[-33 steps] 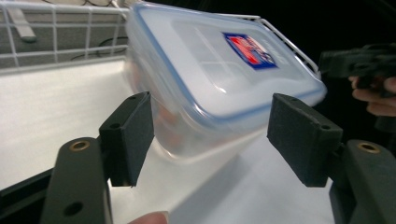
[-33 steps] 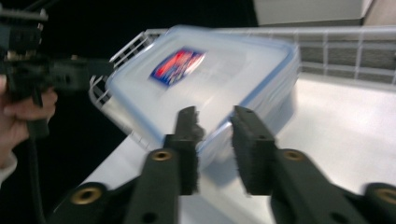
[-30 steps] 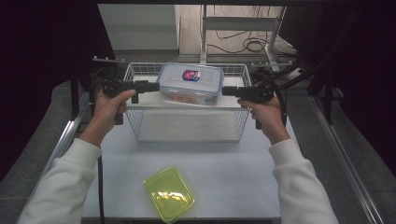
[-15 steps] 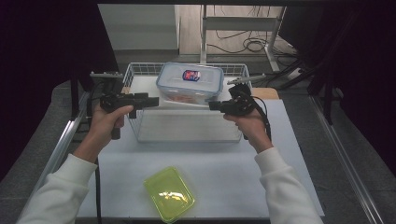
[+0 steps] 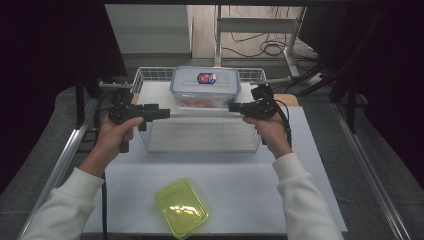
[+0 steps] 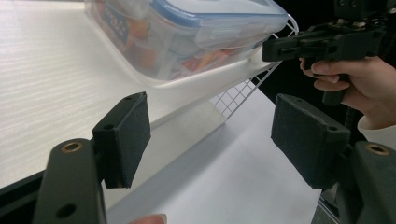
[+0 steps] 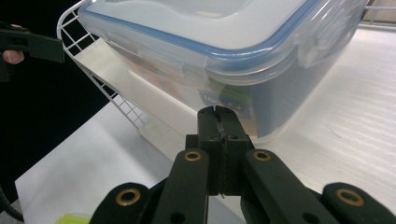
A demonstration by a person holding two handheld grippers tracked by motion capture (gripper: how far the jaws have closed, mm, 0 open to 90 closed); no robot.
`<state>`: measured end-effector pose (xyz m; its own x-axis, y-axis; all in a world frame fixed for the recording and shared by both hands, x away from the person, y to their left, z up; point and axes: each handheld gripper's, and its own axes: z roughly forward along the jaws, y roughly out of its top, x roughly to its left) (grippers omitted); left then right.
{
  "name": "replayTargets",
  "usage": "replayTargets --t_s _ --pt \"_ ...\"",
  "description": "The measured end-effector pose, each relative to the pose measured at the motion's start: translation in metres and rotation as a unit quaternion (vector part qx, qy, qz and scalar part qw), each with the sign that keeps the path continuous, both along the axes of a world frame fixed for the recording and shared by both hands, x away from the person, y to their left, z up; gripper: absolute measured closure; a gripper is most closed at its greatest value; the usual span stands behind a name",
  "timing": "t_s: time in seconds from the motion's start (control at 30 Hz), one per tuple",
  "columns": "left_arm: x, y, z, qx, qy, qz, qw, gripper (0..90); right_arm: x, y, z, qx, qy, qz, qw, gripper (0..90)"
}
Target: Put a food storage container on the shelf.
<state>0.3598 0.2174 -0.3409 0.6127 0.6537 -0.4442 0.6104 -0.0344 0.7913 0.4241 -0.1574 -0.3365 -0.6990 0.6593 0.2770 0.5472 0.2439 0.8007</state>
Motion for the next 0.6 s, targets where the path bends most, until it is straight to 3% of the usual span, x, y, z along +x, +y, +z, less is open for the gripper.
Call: replayTargets --t_s 0.37,0.6 --pt "-0.004 0.002 -0.011 -0.007 0.010 -0.001 0.9999 27.2 -0.006 -0.007 0.001 0.008 -0.003 0.002 1.0000 88.9" --pt "-0.020 0.007 -0.018 -0.003 0.011 -0.002 0.9999 27.9 -0.033 -0.019 0.000 0.007 -0.010 0.024 0.9996 84.3"
